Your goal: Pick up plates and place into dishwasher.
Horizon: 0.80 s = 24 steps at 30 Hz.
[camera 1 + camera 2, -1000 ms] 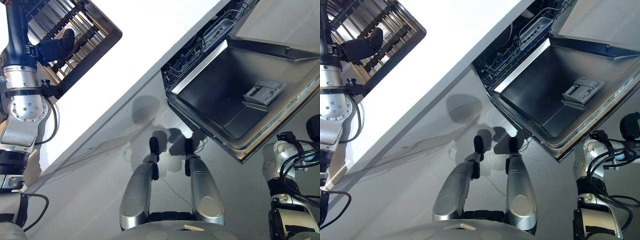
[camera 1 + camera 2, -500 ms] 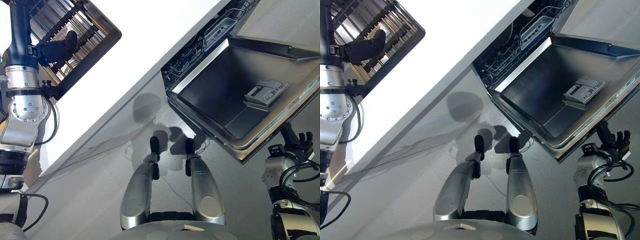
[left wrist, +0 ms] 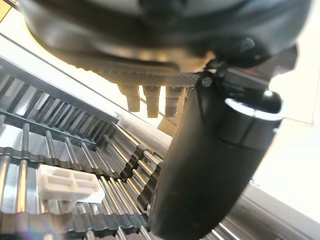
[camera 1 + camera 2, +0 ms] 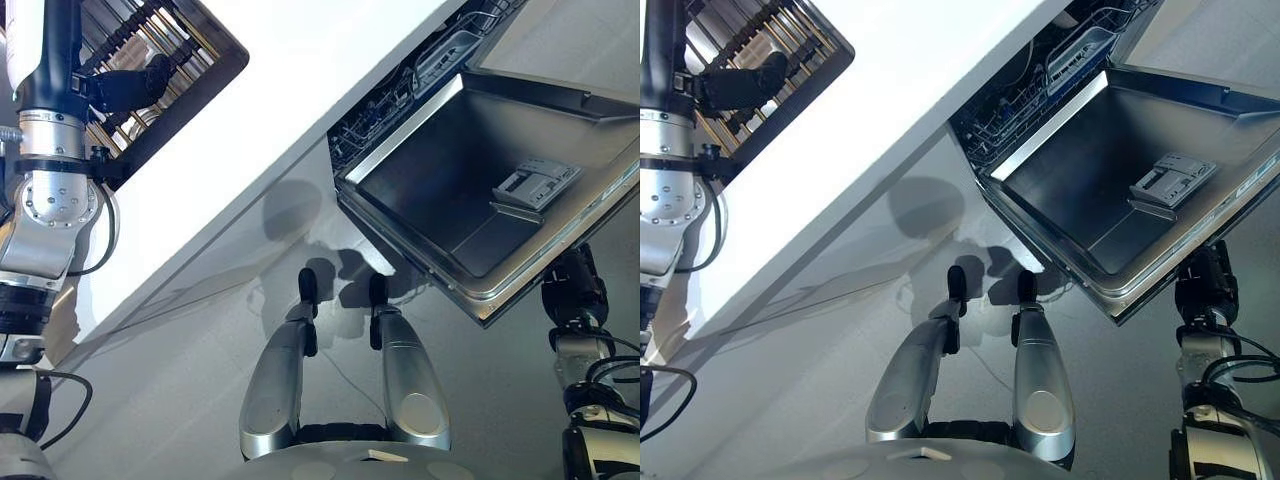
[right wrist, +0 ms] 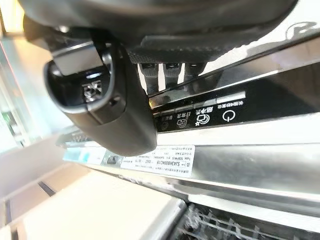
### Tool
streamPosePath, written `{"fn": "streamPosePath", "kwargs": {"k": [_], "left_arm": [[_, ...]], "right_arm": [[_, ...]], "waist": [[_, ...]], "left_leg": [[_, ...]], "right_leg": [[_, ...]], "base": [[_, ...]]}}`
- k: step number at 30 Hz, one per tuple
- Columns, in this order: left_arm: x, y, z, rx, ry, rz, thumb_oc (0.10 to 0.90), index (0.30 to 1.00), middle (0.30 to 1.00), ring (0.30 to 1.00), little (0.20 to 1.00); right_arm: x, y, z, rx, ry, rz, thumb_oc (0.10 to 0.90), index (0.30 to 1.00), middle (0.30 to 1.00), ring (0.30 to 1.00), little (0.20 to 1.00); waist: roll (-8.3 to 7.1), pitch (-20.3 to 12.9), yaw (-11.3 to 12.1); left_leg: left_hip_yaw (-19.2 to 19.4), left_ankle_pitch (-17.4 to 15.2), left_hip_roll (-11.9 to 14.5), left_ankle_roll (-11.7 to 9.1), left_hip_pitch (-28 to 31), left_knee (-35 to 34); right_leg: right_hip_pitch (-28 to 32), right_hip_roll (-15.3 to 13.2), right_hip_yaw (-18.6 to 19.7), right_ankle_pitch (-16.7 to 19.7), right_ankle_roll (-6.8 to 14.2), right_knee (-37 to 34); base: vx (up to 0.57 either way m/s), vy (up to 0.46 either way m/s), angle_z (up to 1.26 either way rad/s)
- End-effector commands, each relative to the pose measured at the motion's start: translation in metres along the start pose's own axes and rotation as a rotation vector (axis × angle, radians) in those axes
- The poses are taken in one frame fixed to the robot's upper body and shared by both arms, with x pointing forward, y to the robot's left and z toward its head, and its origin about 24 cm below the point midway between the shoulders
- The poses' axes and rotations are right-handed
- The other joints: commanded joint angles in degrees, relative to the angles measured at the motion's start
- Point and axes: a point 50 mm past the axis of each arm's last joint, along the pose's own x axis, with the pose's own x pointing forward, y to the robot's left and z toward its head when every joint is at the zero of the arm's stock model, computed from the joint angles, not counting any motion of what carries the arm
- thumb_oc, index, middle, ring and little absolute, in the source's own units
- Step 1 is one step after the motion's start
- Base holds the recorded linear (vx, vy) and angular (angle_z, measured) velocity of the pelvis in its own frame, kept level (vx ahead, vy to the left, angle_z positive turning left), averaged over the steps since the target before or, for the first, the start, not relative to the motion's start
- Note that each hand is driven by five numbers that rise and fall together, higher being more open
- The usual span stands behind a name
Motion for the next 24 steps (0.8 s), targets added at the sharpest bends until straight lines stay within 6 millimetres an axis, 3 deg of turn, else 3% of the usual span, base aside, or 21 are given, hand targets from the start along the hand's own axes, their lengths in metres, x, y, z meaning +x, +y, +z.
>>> {"fn": "streamPosePath", "kwargs": {"k": [1,8,13,19,24], "left_arm": [[0.02,0.014,0.025,-0.079,-0.123,0.137,0.8,0.9,0.9,0.9,0.9],[0.011,0.006,0.019,-0.075,-0.113,0.141,0.8,0.9,0.9,0.9,0.9],[0.009,0.004,0.017,-0.09,-0.102,0.148,0.8,0.9,0.9,0.9,0.9],[0.006,0.002,0.015,-0.107,-0.091,0.142,0.8,0.9,0.9,0.9,0.9],[0.005,0.0,0.014,-0.112,-0.081,0.141,0.8,0.9,0.9,0.9,0.9]], "right_arm": [[-0.003,0.155,-0.044,0.095,0.188,0.842,0.8,0.9,0.9,0.9,0.9],[-0.053,0.258,-0.028,0.179,0.134,1.329,0.8,0.9,0.9,0.9,0.9],[-0.093,0.306,-0.015,0.169,0.071,1.601,0.8,0.9,0.9,0.9,0.9],[-0.129,0.326,-0.008,0.214,0.009,1.782,0.8,0.9,0.9,0.9,0.9],[-0.134,0.33,-0.008,0.164,-0.055,1.747,0.8,0.9,0.9,0.9,0.9]], "waist": [[-1.88,-1.5,2.3],[-2.79,-1.5,2.5],[-3.06,-1.5,2.9],[-3.46,-1.5,3.2],[-3.66,-1.5,3.3]], "left_leg": [[0.6,-6.1,-4.2,3.0,0.7,3.8],[0.5,-6.5,-4.3,3.3,1.3,4.1],[0.6,-6.9,-4.6,3.5,1.7,4.8],[0.6,-7.4,-4.9,3.9,2.6,5.4],[0.6,-7.6,-5.0,4.0,3.5,5.5]], "right_leg": [[0.8,1.6,-2.2,1.4,0.1,-1.6],[1.5,1.9,-1.9,1.2,0.3,-1.9],[2.4,1.7,-2.0,1.2,0.1,-2.3],[3.9,1.7,-2.0,1.2,-0.2,-2.8],[4.9,1.7,-2.0,1.0,-0.3,-2.8]], "base": [[0.02,-0.032,-0.01],[0.01,0.007,-0.07],[0.01,0.029,-0.28],[0.02,0.016,-0.14],[0.01,0.006,0.03]]}}
